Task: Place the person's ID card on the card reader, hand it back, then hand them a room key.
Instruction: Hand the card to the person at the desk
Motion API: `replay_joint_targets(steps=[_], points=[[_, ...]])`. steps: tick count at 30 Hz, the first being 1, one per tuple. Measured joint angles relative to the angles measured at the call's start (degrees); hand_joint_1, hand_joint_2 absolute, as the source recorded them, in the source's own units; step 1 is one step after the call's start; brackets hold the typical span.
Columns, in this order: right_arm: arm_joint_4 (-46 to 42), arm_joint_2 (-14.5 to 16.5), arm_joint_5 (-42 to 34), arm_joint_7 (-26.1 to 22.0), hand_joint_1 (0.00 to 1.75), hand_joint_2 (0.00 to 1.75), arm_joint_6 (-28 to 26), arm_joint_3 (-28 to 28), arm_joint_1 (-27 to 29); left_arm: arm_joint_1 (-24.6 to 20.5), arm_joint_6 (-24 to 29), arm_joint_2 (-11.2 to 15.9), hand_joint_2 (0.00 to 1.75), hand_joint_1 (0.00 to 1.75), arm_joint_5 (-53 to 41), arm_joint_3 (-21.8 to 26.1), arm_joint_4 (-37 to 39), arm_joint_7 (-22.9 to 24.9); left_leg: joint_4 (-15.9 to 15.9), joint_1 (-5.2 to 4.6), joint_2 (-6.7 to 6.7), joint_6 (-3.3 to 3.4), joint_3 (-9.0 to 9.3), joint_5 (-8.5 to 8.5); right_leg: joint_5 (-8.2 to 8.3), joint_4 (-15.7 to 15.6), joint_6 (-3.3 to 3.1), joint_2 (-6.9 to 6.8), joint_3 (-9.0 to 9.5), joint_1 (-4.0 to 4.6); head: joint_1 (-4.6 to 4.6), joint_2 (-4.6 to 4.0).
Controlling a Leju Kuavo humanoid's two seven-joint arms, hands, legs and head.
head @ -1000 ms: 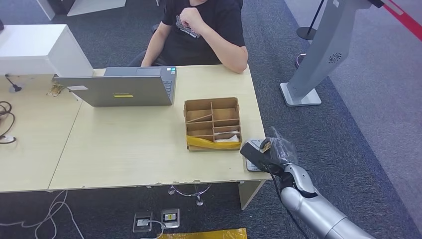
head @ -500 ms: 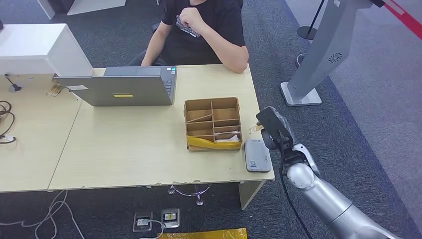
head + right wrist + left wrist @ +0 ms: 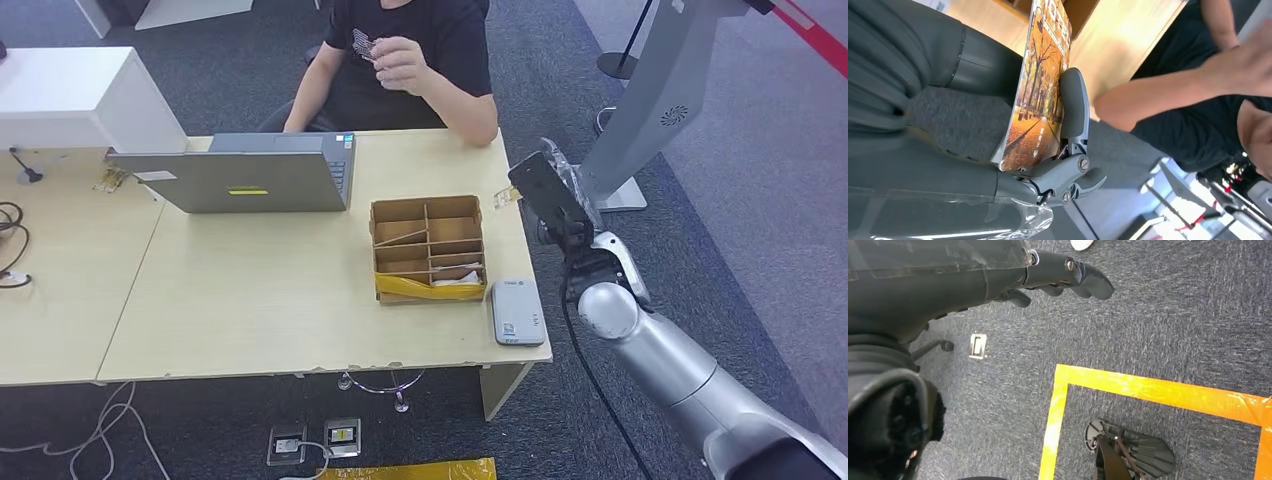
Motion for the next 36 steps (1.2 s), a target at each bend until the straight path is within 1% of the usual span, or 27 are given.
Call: replay_joint_targets(steps=[3,7,9,12,20,21,22,25,26,31,36], points=[[0.33,0.45,8.92,4.58,1.75,1.75,0.63,2.09,-1.97,0.07,0.01,-0.08,0.0,0.0,0.0,-0.01,0.0,0.24,0.0,0.0,0.0,0.0,-0.02,0.0,0.0,0.0,0.0,0.0,-0.02,0.0,-0.01,0.0],[0.89,0.68,26.59,13.01,1.75,1.75,4.84,6.17,-5.0,0.28,-0.16,-0.1,0.0,0.0,0.0,-0.13,0.0,0.36,0.0,0.01,-0.01,0.0,-0.02,0.0,0.0,0.0,0.0,-0.01,-0.02,0.01,0.01,0.0],[1.13,0.79,31.54,15.04,1.75,1.75,6.13,7.89,-5.69,0.4,-0.3,-0.11,0.0,0.0,0.0,-0.3,0.0,0.36,0.0,0.01,-0.02,0.0,-0.02,0.0,0.0,0.0,0.0,-0.02,-0.02,0.01,0.0,0.0],[1.5,0.99,34.67,16.12,1.75,1.75,6.71,9.21,-5.79,0.48,-0.42,-0.12,0.0,0.0,0.0,-0.5,0.0,0.36,0.0,0.01,-0.04,0.0,-0.03,0.0,0.0,-0.01,0.0,-0.03,-0.02,0.01,0.01,0.0],[2.12,1.02,37.97,16.59,1.75,1.75,8.01,10.84,-5.44,0.51,-1.19,-0.15,0.0,0.0,-0.01,-1.64,0.0,0.39,0.01,0.01,-0.03,0.0,-0.02,0.0,0.0,-0.03,0.0,-0.02,-0.04,0.01,0.0,0.0],[2.13,1.01,38.72,16.6,1.72,1.75,8.53,10.82,-5.24,0.51,-1.3,-0.16,0.0,0.0,-0.01,-1.82,0.0,0.44,0.01,0.01,-0.03,0.0,-0.02,0.0,0.0,-0.03,0.0,-0.01,-0.04,0.01,0.0,0.0],[2.13,0.97,39.63,16.62,1.33,1.75,9.33,10.77,-5.01,0.5,-1.37,-0.18,0.0,0.0,-0.01,-2.02,0.0,0.49,0.01,0.01,-0.02,0.0,-0.01,0.0,0.0,-0.03,0.0,-0.01,-0.05,0.01,0.0,0.0],[1.95,0.67,42.66,16.63,0.05,1.75,12.16,10.3,-4.01,0.47,-1.4,-0.27,0.0,0.0,-0.01,-2.54,0.0,0.56,0.01,0.01,-0.02,0.0,-0.02,0.0,0.0,-0.04,0.0,-0.01,-0.06,0.01,0.01,0.0],[1.81,0.54,43.63,16.63,0.0,1.75,12.76,9.99,-3.57,0.46,-1.39,-0.31,0.0,0.0,-0.01,-2.71,0.0,0.56,0.01,0.01,-0.03,0.0,-0.02,0.0,0.0,-0.04,0.0,-0.01,-0.06,0.01,0.01,0.0],[1.25,0.19,47.05,16.67,0.0,1.75,14.23,8.25,-1.73,0.4,-1.26,-0.42,0.0,0.0,-0.01,-3.28,0.0,0.56,0.01,0.01,0.0,0.0,-0.01,-0.01,0.0,-0.04,0.0,0.01,-0.07,0.01,0.0,0.0],[0.73,-0.06,47.39,16.68,0.0,1.75,15.73,7.79,-0.73,0.32,-1.09,-0.43,0.0,0.0,-0.02,-3.59,0.0,0.52,0.01,0.01,0.02,0.0,0.0,0.0,0.0,-0.04,0.0,0.01,-0.07,0.01,0.0,0.0]])
